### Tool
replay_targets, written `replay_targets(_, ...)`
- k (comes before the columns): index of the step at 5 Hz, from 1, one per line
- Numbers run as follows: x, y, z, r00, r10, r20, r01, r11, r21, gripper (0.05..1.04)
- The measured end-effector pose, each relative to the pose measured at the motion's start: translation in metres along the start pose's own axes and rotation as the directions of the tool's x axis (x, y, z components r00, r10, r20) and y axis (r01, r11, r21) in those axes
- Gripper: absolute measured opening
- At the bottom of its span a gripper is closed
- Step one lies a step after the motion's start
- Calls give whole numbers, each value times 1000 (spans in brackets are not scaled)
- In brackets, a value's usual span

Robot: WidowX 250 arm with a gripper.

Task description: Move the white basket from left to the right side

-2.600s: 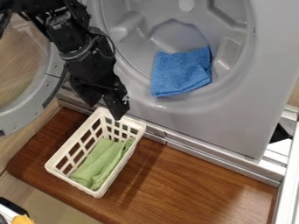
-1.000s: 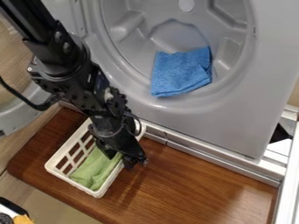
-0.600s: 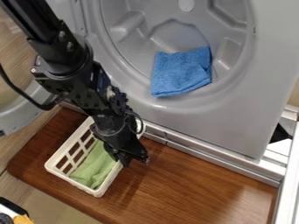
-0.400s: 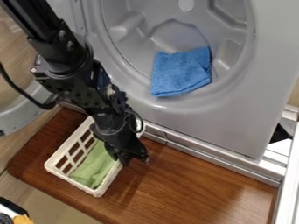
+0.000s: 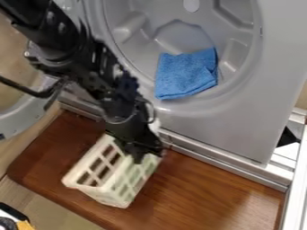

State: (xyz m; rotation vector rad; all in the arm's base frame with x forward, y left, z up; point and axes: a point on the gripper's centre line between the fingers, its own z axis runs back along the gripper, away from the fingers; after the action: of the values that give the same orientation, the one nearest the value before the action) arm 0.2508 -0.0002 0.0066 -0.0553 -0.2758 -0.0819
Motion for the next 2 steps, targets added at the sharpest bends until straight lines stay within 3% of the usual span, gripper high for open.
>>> replay_targets(1, 9, -26, 22, 999, -16, 44, 16, 1000, -13, 89)
replay_targets(2, 15, -57, 26, 996, -62, 64, 64, 997, -43, 89)
